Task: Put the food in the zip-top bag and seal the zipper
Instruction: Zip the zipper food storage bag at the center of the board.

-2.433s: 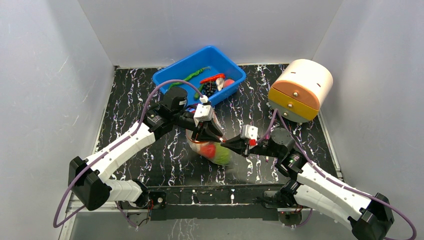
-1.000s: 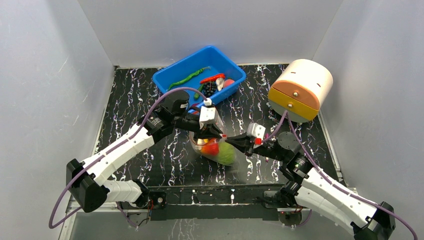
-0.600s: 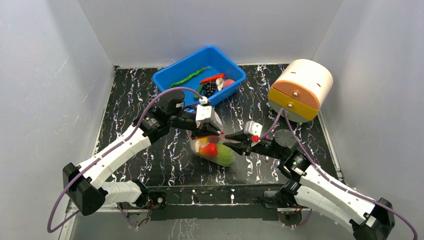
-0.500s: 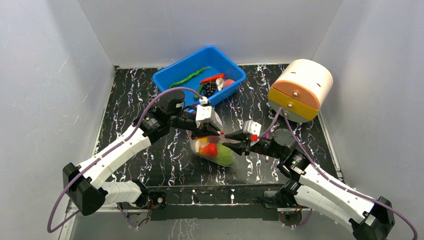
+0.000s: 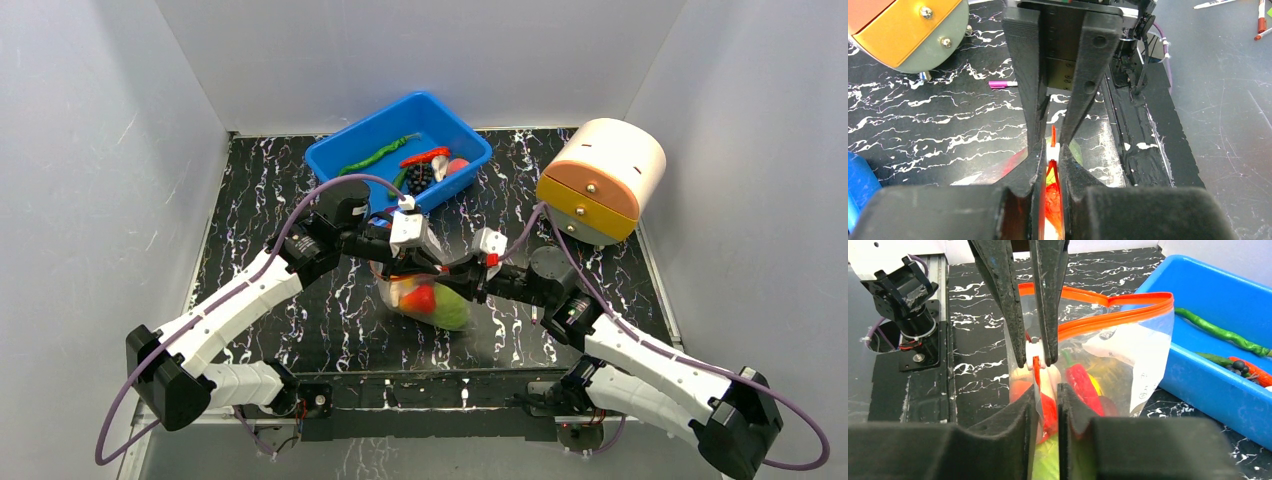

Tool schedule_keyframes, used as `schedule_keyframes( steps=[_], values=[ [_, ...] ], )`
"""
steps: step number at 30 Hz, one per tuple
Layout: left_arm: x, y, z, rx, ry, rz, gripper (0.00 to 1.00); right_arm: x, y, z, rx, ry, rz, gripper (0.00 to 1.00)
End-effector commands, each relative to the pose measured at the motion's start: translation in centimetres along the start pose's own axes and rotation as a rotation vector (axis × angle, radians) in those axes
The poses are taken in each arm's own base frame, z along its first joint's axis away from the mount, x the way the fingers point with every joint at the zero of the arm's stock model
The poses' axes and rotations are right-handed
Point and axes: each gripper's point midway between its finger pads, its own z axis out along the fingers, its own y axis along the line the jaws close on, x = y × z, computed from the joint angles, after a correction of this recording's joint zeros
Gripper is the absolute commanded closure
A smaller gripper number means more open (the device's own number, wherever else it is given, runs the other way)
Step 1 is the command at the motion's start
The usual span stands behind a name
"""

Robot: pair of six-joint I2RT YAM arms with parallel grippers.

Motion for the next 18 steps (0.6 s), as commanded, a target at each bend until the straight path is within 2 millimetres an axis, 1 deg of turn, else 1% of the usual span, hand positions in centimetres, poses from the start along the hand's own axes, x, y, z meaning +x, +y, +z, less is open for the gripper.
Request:
schedule_keyframes(
  steps=[1,2,5,9,14,18],
  values=[
    [-0.6,-0.5,-0.1,0.037,-0.028,0.041,1.00,-5.3,-1.2,0.3,0.050,-0.146,-0.061,0.91],
    [-0.4,-0.4,0.0,0.033,-0.021,0.035,1.00,-5.6,-1.2,0.2,0.049,-0.157,-0.068,1.00],
    [-0.1,-0.3,-0.1,0.031,0.004,0.028,1.00,-6.3,-0.8,-0.2,0.036,-0.176,-0.090,1.00],
    [0.2,0.2,-0.5,-0.006,0.032,0.030,1.00,-7.1,-1.1,-1.8,0.103,-0.230,-0.104,1.00],
    [-0.1,0.7,-0.6,-0.024,0.030,0.030,1.00,-7.4,-0.9,-3.2,0.136,-0.281,-0.091,1.00],
    [0.6,1.1,-0.8,-0.049,0.053,0.025,1.00,-7.6,-0.5,-4.0,0.139,-0.295,-0.087,1.00]
  ],
)
